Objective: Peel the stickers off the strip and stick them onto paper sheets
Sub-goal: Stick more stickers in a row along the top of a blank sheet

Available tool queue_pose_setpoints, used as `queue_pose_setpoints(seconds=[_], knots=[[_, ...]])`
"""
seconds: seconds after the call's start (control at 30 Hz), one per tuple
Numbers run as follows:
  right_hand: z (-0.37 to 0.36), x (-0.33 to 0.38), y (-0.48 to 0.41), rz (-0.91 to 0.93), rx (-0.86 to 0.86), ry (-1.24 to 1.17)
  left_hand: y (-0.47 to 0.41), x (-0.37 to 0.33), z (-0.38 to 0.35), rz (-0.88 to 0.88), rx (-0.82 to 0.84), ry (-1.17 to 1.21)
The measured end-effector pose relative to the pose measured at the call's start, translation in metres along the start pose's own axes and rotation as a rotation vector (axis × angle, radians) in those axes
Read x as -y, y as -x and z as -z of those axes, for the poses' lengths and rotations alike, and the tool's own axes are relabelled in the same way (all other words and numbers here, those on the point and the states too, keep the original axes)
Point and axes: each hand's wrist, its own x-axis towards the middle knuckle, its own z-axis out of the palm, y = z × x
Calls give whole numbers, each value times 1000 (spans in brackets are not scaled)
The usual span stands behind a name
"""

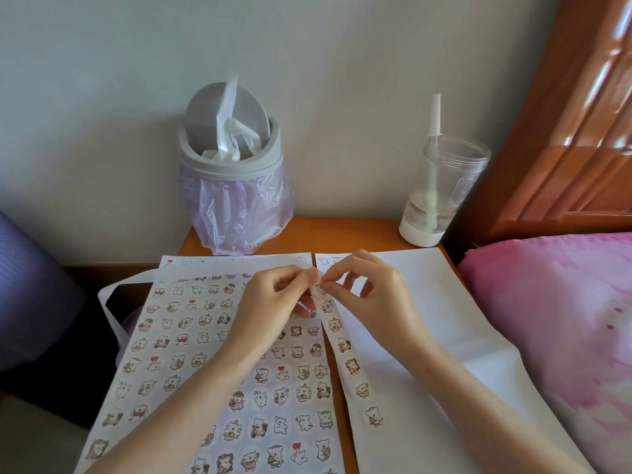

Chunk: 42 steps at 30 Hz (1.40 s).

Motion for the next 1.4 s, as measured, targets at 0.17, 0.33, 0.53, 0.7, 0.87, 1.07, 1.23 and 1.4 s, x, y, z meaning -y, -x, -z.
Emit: queue_pose_setpoints(seconds=[0.17, 0.33, 0.53, 0.7, 0.87, 1.07, 1.23, 1.4], knots=[[1, 0, 1, -2, 29, 21, 0, 1, -1, 6, 4, 5], [13, 4, -4, -124, 161, -183, 0, 1, -1, 27, -5, 6], [45, -20, -33, -326, 94, -292, 1, 4, 1, 66, 38, -38], [51, -57, -56, -519, 131, -153, 2, 4, 0, 45, 112, -160], [45, -61, -65, -502, 116, -154, 1, 4, 0, 38, 115, -203], [41, -65, -64, -456, 146, -126, 2, 4, 0, 30, 109, -212], [37, -70, -64, -422, 133, -102, 3, 1, -1, 23, 101, -213], [32, -75, -62, -379, 95, -68, 3, 2, 0, 24, 99, -214]])
